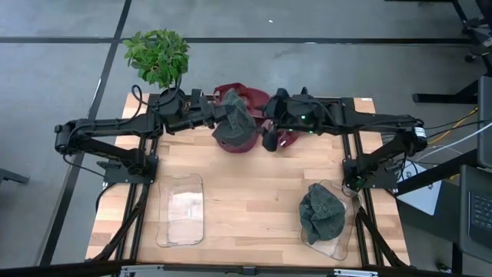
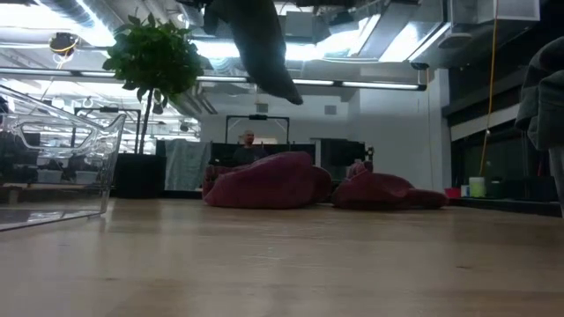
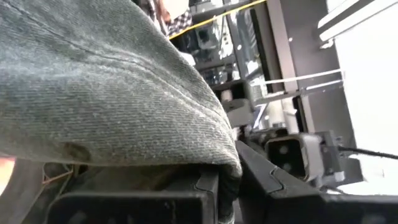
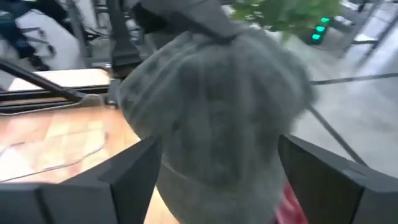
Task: Pick & Place hat
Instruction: Put the gray cap into the right transparent bin
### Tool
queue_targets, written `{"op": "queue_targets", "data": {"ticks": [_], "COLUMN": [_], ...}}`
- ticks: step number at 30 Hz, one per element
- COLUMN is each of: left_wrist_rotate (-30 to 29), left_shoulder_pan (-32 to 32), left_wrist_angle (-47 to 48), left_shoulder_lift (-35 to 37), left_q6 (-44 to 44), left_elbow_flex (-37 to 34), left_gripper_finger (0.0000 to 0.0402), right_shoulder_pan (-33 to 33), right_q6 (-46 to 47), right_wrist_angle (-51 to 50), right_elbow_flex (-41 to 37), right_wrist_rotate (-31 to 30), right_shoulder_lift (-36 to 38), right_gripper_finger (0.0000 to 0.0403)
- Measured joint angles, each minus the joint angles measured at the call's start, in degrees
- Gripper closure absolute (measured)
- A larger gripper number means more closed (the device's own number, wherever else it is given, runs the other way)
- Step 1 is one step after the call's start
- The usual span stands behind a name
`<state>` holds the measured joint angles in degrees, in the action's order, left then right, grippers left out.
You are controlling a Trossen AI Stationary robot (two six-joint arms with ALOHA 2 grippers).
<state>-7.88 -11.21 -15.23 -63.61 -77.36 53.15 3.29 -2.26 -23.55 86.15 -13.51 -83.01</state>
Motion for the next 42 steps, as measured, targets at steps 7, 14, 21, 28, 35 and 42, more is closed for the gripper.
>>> {"op": "queue_targets", "data": {"ticks": [7,14,21,28,35,42], "left_wrist_rotate": [0.04,-0.57,-0.68,0.29,1.65,1.75], "left_shoulder_pan": [2.16,3.52,3.72,3.53,2.22,2.02], "left_wrist_angle": [-0.54,-1.76,-4.58,-4.65,-4.54,-3.88], "left_shoulder_lift": [-0.16,-0.16,-0.16,-0.16,-0.16,-0.16], "left_q6": [0.95,1.65,5.14,8.25,13.38,20.72], "left_elbow_flex": [0.0,0.0,0.0,-0.04,-0.04,-0.04], "left_gripper_finger": [0.0375,0.0375,0.0375,0.0375,0.0372,0.0326], "right_shoulder_pan": [-0.04,1.07,3.14,3.23,3.28,3.26], "right_q6": [-3.0,-1.59,1.82,1.63,1.71,0.48], "right_wrist_angle": [5.91,14.31,16.62,15.65,14.58,11.84], "right_elbow_flex": [0.0,0.0,0.02,0.02,0.02,0.02], "right_wrist_rotate": [1.74,2.93,10.3,12.06,12.03,12.04], "right_shoulder_lift": [-4.17,-5.92,-7.35,-7.38,-7.22,-6.29], "right_gripper_finger": [0.007,0.007,0.0074,0.0179,0.0373,0.039]}}
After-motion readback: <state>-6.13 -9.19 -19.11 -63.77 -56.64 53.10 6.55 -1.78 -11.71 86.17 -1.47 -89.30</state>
